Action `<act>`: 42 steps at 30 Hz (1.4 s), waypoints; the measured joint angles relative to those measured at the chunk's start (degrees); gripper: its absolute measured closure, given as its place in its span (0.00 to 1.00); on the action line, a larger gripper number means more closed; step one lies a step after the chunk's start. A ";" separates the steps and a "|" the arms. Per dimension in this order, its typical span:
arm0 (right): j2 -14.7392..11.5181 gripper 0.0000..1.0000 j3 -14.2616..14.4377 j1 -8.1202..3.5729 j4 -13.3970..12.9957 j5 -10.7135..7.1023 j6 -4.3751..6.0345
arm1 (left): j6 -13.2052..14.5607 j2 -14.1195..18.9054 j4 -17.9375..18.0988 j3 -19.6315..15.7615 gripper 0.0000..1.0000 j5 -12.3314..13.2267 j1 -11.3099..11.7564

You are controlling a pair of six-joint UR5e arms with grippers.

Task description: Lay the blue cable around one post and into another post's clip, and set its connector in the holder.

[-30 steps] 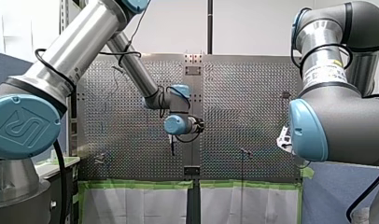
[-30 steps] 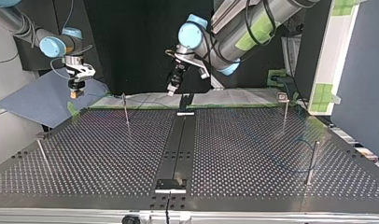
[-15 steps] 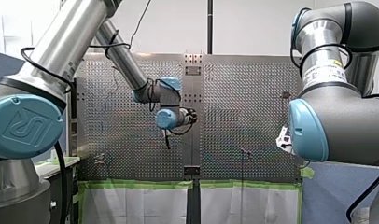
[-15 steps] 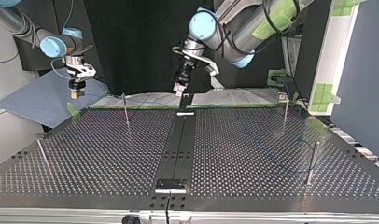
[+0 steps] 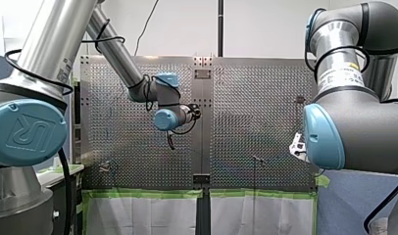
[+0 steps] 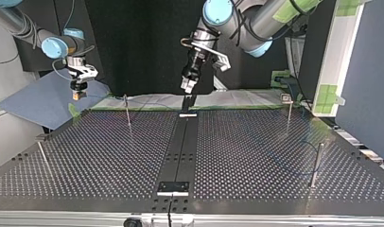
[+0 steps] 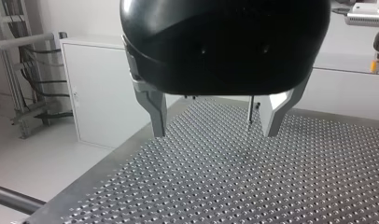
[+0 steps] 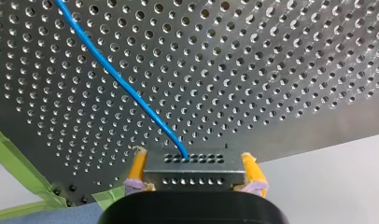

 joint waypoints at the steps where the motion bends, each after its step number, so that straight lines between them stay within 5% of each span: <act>1: 0.00 1.00 0.00 0.02 -0.01 0.00 0.00 | 0.00 0.39 0.03 -0.40 0.00 0.00 0.00; 18: -0.01 1.00 0.00 0.27 -0.18 0.00 0.16 | 1.51 8.36 2.29 -8.92 0.00 -1.52 0.58; 31: -0.01 1.00 0.00 0.54 -0.20 -0.01 0.14 | 2.29 3.89 7.55 -15.53 0.00 -1.59 1.62; 42: 0.00 1.00 0.00 0.55 -0.54 0.00 0.09 | 2.55 3.39 8.68 -20.94 0.00 -0.88 2.00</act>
